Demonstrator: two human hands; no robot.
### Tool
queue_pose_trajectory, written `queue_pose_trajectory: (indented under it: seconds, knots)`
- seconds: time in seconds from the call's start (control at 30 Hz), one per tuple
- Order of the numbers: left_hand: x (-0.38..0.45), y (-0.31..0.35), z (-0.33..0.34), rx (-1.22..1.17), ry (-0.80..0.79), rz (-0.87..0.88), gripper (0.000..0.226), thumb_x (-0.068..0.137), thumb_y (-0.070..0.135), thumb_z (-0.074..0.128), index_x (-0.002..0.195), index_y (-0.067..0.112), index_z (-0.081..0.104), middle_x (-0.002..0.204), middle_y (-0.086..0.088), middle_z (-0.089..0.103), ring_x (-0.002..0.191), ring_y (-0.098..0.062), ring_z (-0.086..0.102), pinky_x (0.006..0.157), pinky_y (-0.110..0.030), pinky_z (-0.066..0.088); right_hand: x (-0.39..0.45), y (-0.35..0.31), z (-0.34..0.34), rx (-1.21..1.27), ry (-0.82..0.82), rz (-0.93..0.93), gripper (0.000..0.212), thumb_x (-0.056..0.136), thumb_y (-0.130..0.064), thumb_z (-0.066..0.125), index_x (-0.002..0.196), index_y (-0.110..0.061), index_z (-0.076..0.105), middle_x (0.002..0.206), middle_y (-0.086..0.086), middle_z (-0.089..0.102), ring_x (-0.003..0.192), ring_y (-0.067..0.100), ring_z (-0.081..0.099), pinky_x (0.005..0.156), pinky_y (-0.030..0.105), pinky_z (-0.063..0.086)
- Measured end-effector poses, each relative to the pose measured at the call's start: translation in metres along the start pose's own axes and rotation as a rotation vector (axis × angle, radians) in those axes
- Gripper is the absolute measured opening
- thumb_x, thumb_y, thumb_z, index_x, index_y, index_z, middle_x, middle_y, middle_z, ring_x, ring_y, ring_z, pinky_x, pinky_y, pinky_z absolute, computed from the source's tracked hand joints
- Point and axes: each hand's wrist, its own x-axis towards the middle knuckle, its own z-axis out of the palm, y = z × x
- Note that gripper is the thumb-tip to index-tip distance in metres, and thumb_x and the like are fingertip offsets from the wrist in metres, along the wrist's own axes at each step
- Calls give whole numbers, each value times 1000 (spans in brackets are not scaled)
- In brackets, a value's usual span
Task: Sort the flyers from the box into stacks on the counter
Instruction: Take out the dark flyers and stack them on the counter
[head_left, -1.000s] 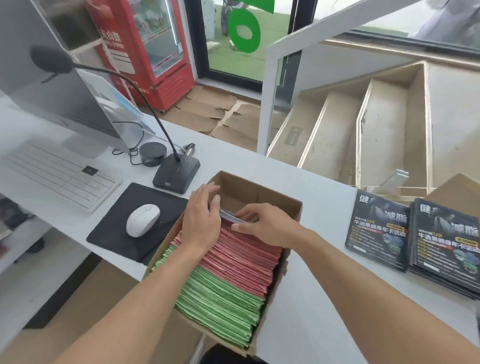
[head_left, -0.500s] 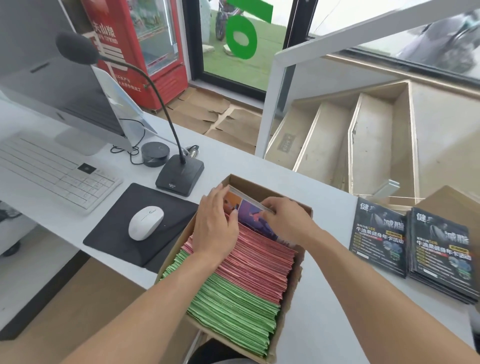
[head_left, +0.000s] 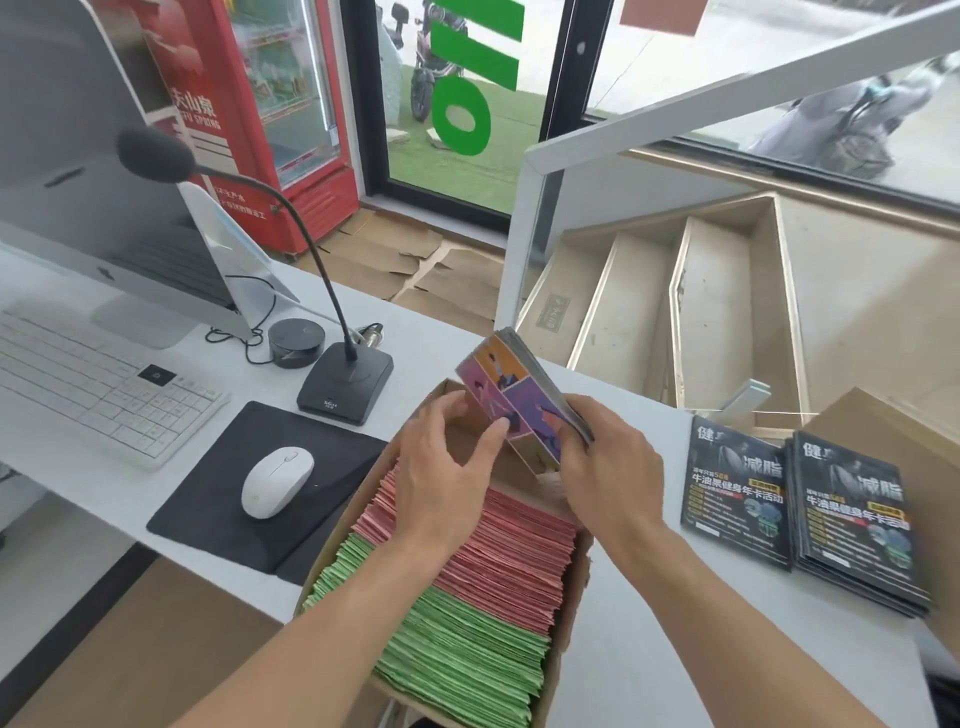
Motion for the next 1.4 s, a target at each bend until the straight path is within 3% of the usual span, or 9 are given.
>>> queue_pose_trajectory:
  seconds: [0.13,0.27,0.4,0.6,0.7,0.83,1.0,1.27,1.4]
  knots:
    - [-17,65,23,-460,-191,-133,43,85,50,73,120,29,57,105,13,74,98,-2,70,93,-35,57,-24,-7,-21,66,253,-149,33,90,-23,58,115,-39,71,99,-18,68,79,7,63,61,27,47]
    - [-26,80,42,-390,-134,-41,10,97,32,63,105,28,68,94,10,76,92,-6,72,84,-35,59,-44,16,-30,70,245,-196,44,86,-16,78,124,-37,72,107,-16,66,89,9,65,65,27,52]
    - [-33,78,64,-344,-197,-40,20,100,19,54,91,22,72,85,8,75,83,-6,70,73,-19,52,-59,41,-42,13,128,-157,50,85,-31,78,133,-36,66,115,-17,60,107,4,57,77,20,48]
    - [-35,68,87,-388,-492,-154,26,104,21,47,107,21,72,99,-9,76,91,-32,73,74,-55,61,-59,98,-86,214,53,132,54,84,-51,72,136,-37,62,128,-20,52,119,-4,44,104,26,42]
    - [-38,69,97,-410,-650,-192,26,106,14,44,116,14,67,100,-12,76,85,-26,73,64,-44,61,-51,132,-114,404,-122,453,69,84,-52,77,146,-40,48,134,-15,53,123,7,51,104,37,45]
    - [-47,69,122,-385,-704,-216,22,105,13,47,111,18,67,91,4,77,80,-10,72,68,-28,58,-57,158,-118,935,-221,575,28,94,-18,70,120,-14,63,112,9,76,99,30,75,88,47,59]
    - [-64,61,161,-278,-625,-69,17,98,32,62,114,34,67,109,14,75,108,-8,68,102,-37,50,-80,176,-93,924,101,363,29,93,9,63,117,-8,64,104,3,78,98,19,73,77,28,58]
    - [-95,38,182,-331,-672,-169,29,102,6,54,120,26,64,110,19,74,105,5,65,87,-11,44,-118,226,-68,715,71,427,29,94,-6,71,121,-17,67,117,-2,75,115,19,68,102,51,51]
    - [-104,29,194,-282,-567,-234,38,101,-7,46,115,26,58,97,23,72,88,19,59,75,-2,41,-127,230,-61,615,10,449,30,97,-13,67,119,-34,64,118,-17,71,118,6,62,102,37,48]
